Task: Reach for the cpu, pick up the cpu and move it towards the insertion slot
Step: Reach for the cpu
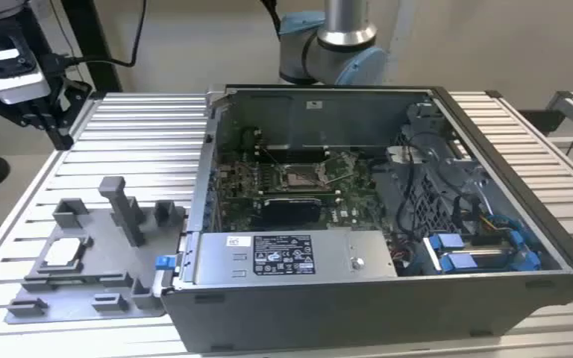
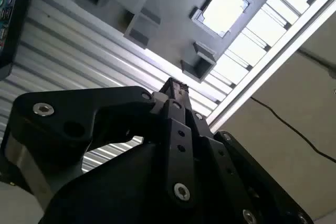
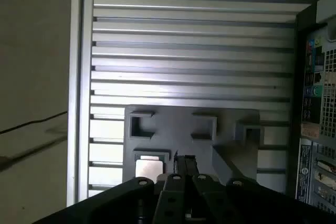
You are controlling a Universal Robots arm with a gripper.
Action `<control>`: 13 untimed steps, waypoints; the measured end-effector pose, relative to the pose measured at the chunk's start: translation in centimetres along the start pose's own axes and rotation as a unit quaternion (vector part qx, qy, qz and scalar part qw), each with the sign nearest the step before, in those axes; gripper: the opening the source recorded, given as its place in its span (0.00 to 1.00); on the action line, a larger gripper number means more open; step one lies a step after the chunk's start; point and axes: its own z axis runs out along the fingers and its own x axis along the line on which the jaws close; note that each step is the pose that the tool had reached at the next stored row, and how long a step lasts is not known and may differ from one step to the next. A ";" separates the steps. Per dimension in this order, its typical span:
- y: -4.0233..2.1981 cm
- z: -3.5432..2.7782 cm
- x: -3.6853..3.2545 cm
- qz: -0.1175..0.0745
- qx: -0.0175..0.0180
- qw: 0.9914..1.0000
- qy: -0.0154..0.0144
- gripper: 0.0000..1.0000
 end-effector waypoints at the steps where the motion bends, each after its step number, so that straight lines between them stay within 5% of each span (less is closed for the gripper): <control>1: 0.00 0.00 0.00 0.000 0.000 1.000 0.000 0.00; 13: 0.00 0.00 0.00 0.000 0.000 1.000 0.000 0.00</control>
